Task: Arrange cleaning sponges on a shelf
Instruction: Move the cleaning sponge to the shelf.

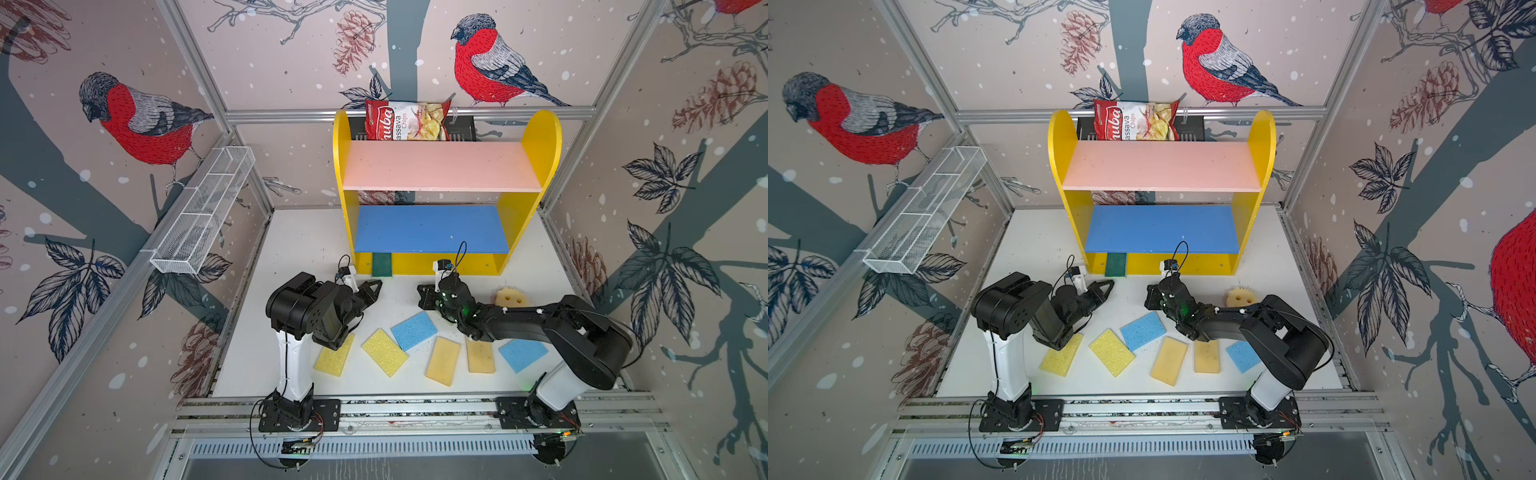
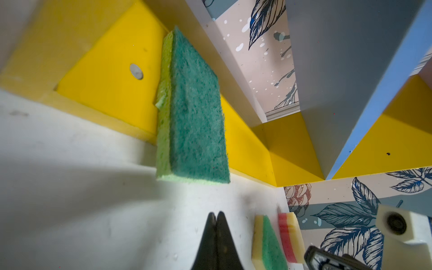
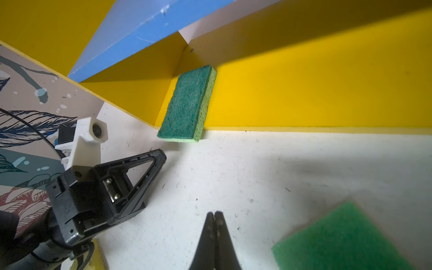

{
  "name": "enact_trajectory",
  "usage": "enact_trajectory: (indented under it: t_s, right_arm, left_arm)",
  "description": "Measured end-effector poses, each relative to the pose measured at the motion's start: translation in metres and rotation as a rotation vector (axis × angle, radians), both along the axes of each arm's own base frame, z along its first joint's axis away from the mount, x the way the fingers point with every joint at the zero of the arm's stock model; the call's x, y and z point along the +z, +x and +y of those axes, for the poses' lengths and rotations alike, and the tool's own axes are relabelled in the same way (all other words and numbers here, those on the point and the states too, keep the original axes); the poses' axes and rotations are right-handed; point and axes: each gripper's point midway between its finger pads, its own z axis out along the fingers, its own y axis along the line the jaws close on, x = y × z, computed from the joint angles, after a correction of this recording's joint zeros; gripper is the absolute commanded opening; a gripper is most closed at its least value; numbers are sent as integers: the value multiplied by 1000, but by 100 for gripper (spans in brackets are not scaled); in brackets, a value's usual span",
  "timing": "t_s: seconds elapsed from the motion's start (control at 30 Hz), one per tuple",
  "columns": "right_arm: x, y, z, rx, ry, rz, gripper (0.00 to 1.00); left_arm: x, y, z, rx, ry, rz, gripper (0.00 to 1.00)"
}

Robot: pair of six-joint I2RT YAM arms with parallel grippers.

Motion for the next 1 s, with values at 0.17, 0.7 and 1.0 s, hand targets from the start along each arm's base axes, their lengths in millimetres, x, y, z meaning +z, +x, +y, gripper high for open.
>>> enact_trajectory:
  t_s: [0.17,0.7,1.0]
  right_arm:
    - [-1,0,-2,-4,-3,2,3]
    - [-8,3,-3,1,-20,8,3]
    - [-18,-2,-8,1,-37,25,3]
  left_arm:
    - [1,12,-1,23,9,-5,0]
    - [-6,41,-3,90,123,41,0]
    - [-7,39,-4,91,188,68,0]
